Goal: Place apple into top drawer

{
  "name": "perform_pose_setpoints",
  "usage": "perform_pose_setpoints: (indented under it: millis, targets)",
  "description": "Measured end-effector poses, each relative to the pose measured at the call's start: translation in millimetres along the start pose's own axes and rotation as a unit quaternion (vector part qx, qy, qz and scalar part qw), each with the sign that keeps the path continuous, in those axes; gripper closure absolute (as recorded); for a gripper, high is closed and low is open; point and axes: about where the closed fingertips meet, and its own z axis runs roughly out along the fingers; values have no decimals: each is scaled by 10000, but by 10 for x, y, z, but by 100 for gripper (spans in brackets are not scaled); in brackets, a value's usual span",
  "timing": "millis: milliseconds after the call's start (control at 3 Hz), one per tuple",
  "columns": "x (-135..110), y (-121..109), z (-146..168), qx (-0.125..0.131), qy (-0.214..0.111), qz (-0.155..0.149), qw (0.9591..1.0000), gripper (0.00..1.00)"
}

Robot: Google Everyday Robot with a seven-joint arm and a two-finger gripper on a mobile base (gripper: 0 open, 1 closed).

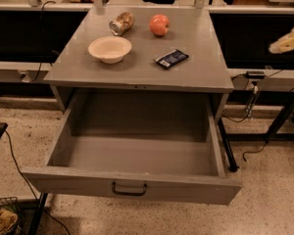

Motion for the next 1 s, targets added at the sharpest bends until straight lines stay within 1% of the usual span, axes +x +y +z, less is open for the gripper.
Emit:
perform_pose_setpoints:
  millis: [333,667,1000]
  targets:
    - [-257,71,389,-142,-186,330,9992,0]
    - [-329,268,1036,-66,-168,694,9974,0]
    - [-328,268,1035,-67,-168,693,9974,0]
